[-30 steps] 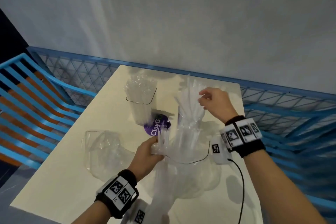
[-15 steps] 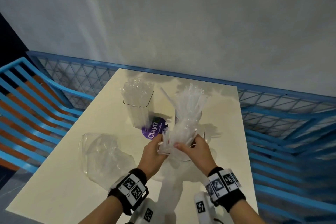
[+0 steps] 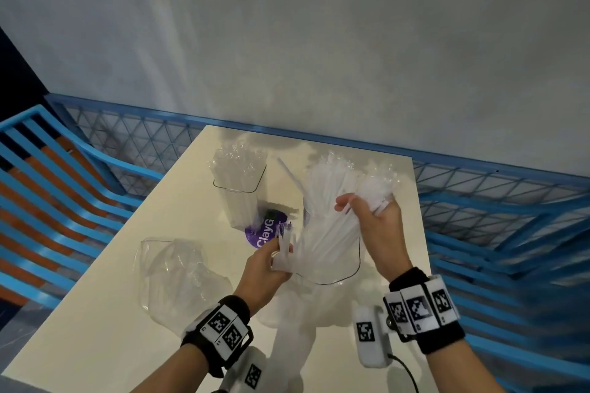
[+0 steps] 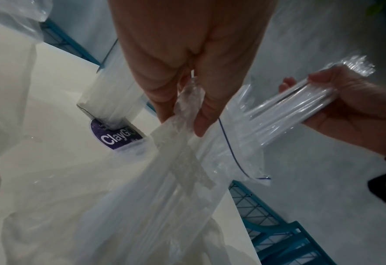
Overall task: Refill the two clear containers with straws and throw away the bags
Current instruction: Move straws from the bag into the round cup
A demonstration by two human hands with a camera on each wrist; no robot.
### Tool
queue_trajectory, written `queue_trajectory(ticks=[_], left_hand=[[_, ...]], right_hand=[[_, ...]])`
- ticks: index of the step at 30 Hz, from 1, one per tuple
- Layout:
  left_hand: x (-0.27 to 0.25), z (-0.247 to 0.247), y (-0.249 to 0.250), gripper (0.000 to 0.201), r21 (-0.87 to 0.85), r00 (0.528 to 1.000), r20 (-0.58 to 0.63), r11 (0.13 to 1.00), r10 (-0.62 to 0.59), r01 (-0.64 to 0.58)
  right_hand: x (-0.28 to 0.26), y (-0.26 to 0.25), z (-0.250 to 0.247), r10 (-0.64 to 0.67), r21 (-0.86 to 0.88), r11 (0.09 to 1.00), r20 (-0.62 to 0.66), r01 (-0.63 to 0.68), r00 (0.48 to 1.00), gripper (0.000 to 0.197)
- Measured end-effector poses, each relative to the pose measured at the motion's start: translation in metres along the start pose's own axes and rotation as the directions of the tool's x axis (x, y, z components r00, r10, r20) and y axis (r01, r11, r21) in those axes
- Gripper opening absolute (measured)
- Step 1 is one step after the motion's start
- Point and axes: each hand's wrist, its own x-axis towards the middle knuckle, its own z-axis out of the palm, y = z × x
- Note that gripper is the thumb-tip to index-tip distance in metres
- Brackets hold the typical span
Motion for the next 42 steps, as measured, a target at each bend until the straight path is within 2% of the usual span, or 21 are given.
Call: queue_trajectory(ticks=[5, 7, 9, 12, 15, 18, 20, 23, 26, 29, 31, 32, 34, 36, 38, 40, 41, 42], left_hand=[[0.001, -0.002, -0.004, 0.044, 0.027, 1.000, 0.000, 1.000, -0.002, 0.002], [0.000, -0.002, -0.006, 0.045, 0.028, 1.000, 0.003, 1.000, -0.009, 0.009], [-0.001, -0.002, -0.006, 0.045, 0.035, 1.000, 0.004, 0.999, -0.012, 0.012], [-0.002, -0.001, -0.005, 0.045, 0.022, 1.000, 0.002, 1.000, -0.005, 0.005], [-0.003, 0.000, -0.007, 0.045, -0.001, 1.000, 0.012, 1.000, -0.015, 0.015], [-0.004, 0.000, -0.010, 0.045, -0.011, 0.999, 0.010, 0.999, -0.033, 0.033], [-0.005, 0.001, -0.010, 0.046, -0.010, 0.999, 0.008, 0.999, -0.031, 0.031], [-0.008, 0.000, -0.008, 0.043, -0.006, 1.000, 0.004, 1.000, -0.016, 0.016], [-0.008, 0.000, -0.008, 0.043, 0.000, 1.000, 0.000, 1.000, -0.016, 0.016], [-0.008, 0.000, -0.007, 0.043, -0.002, 1.000, 0.004, 1.000, -0.024, 0.024], [-0.008, 0.000, -0.008, 0.043, 0.002, 1.000, 0.005, 1.000, -0.030, 0.030], [-0.008, 0.001, -0.008, 0.043, 0.008, 1.000, 0.003, 1.000, -0.030, 0.030], [-0.007, 0.000, -0.010, 0.041, 0.020, 1.000, 0.001, 0.999, -0.026, 0.026], [-0.008, 0.000, -0.011, 0.041, 0.018, 0.999, 0.006, 0.999, -0.035, 0.035], [-0.009, -0.001, -0.013, 0.042, -0.001, 0.999, 0.008, 0.999, -0.040, 0.040], [-0.009, -0.002, -0.013, 0.044, -0.019, 0.999, 0.002, 0.999, -0.037, 0.037], [-0.010, -0.002, -0.014, 0.046, -0.024, 0.999, 0.001, 0.999, -0.041, 0.041], [-0.010, -0.002, -0.015, 0.047, -0.030, 0.999, -0.001, 0.998, -0.046, 0.046]], right_hand=[[0.023, -0.062, -0.019, -0.089, 0.066, 0.993, -0.066, 0.094, 0.994, 0.034], [0.042, -0.085, -0.027, -0.152, 0.154, 0.973, -0.133, 0.171, 0.979, 0.022], [0.062, -0.098, -0.031, -0.198, 0.232, 0.940, -0.228, 0.251, 0.953, 0.018], [0.082, -0.094, -0.019, -0.255, 0.194, 0.927, -0.300, 0.320, 0.919, 0.018], [0.085, -0.046, 0.003, -0.222, 0.042, 0.971, -0.207, 0.235, 0.953, 0.017], [0.078, 0.008, 0.023, -0.088, -0.098, 0.992, -0.109, 0.078, 0.990, 0.041], [0.077, 0.025, 0.026, -0.021, -0.168, 0.986, -0.064, 0.010, 0.998, 0.035], [0.086, 0.018, 0.021, 0.036, -0.291, 0.956, 0.035, -0.024, 0.999, 0.026], [0.097, -0.007, 0.016, 0.018, -0.375, 0.926, 0.149, 0.040, 0.989, 0.044], [0.103, -0.035, 0.018, -0.212, -0.312, 0.915, 0.167, 0.255, 0.963, 0.070], [0.106, -0.040, 0.027, -0.288, -0.377, 0.846, 0.270, 0.376, 0.919, 0.075], [0.106, -0.038, 0.033, -0.260, -0.448, 0.797, 0.349, 0.404, 0.900, 0.074], [0.104, -0.025, 0.043, -0.121, -0.615, 0.666, 0.470, 0.422, 0.874, 0.065], [0.099, -0.016, 0.045, 0.009, -0.754, 0.507, 0.490, 0.418, 0.872, 0.050], [0.097, -0.014, 0.040, -0.006, -0.800, 0.423, 0.467, 0.426, 0.884, 0.051], [0.099, -0.022, 0.035, -0.146, -0.734, 0.514, 0.435, 0.444, 0.889, 0.075], [0.102, -0.026, 0.034, -0.248, -0.675, 0.566, 0.409, 0.474, 0.878, 0.085], [0.105, -0.029, 0.035, -0.343, -0.632, 0.573, 0.393, 0.521, 0.854, 0.089]])
